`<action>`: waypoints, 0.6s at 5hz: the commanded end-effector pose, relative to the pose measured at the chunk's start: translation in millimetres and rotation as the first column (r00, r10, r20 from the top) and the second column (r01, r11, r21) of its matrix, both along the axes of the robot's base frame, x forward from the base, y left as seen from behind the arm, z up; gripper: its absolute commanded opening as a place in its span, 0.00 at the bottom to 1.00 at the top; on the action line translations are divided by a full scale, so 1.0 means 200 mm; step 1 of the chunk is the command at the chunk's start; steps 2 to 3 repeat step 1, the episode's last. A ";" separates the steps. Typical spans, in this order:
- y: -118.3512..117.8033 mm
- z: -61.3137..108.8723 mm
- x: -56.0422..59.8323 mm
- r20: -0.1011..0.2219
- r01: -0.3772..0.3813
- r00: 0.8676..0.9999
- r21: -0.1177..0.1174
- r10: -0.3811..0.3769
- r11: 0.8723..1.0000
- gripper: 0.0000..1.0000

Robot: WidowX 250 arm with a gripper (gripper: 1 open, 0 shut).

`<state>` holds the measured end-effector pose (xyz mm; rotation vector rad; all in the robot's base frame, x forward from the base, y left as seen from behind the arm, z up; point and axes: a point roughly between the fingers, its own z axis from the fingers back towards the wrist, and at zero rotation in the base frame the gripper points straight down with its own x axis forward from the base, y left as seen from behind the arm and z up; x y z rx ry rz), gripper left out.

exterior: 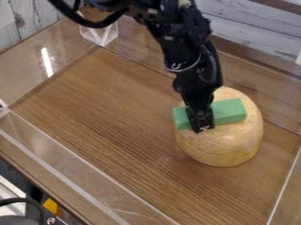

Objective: Put the green block in the brown bowl

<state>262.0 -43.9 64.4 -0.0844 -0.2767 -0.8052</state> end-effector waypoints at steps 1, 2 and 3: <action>0.01 0.06 0.00 -0.005 -0.019 1.000 0.000 0.019 1.000 0.00; 0.01 0.06 0.00 -0.005 -0.019 1.000 0.000 0.019 1.000 0.00; 0.01 0.06 0.00 -0.005 -0.019 1.000 0.000 0.019 1.000 0.00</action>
